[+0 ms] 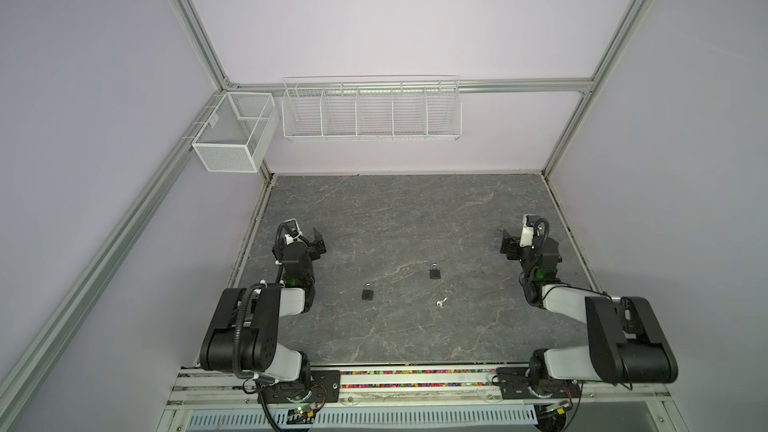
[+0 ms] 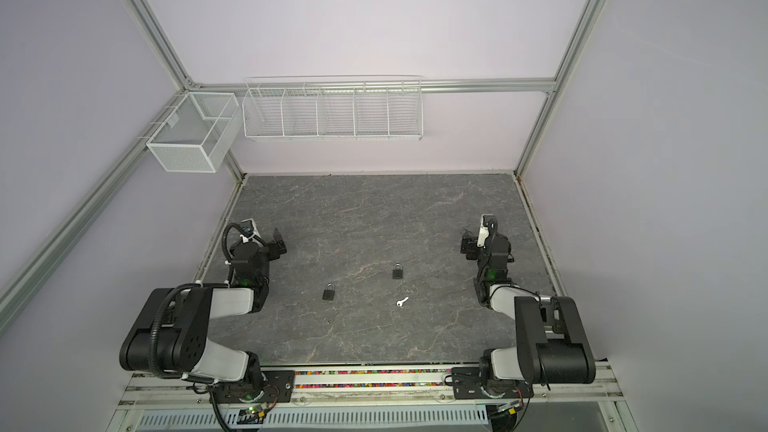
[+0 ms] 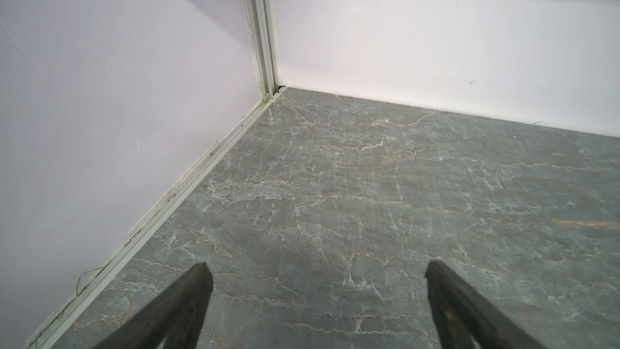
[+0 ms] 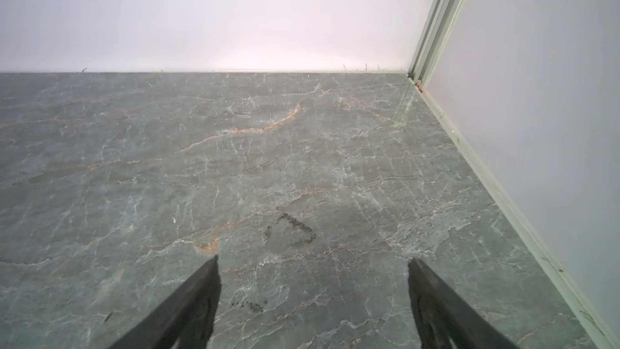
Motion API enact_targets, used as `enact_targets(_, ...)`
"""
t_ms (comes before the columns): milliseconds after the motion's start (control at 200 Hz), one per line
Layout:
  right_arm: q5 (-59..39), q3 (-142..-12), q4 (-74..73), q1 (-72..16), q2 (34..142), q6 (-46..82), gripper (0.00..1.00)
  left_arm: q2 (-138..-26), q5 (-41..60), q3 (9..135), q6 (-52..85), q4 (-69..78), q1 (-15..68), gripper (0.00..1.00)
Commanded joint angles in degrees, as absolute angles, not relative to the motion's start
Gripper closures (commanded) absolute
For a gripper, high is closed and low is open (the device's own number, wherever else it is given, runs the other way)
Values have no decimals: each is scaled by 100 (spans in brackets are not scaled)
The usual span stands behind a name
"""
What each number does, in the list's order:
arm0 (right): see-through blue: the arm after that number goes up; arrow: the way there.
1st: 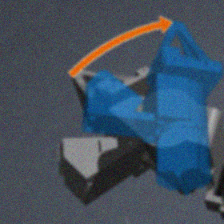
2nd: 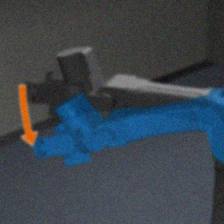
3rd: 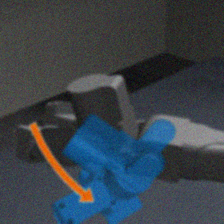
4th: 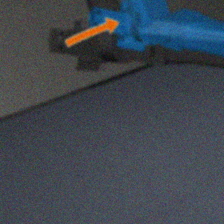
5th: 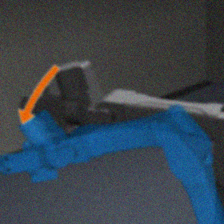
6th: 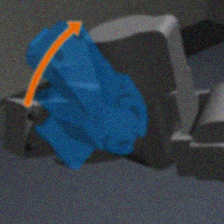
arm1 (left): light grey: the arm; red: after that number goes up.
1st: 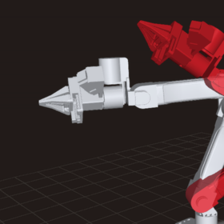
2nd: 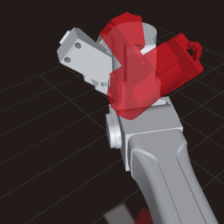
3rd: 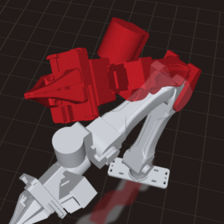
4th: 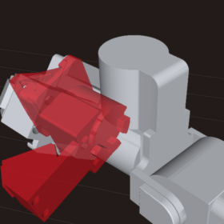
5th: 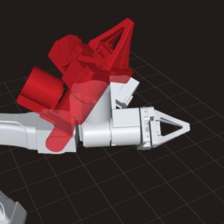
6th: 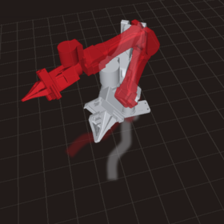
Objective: Unlock with the key
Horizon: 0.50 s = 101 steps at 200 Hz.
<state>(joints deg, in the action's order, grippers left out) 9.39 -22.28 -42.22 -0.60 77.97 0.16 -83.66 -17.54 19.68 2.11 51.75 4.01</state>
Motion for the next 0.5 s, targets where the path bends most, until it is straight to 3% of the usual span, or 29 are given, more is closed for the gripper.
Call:
enact_targets(0, 1085, -2347, -3625, -37, 7290, 65, 12, -7841, -1828, 1884, 205, 5004, 397, 1)
enact_targets(335, 2430, -3236, -583, 50, 6214, 2500, 11, -5525, -2492, 2679, 2061, 1584, 387, 1)
enact_targets(425, 1984, -3354, -85, 138, 6100, 2743, 11, -5045, -3206, 2562, 3021, 1008, 371, 1)
enact_targets(500, 1761, -3696, 657, 144, 6186, 2976, 11, -4710, -3047, 2462, 3077, 843, 354, 1)
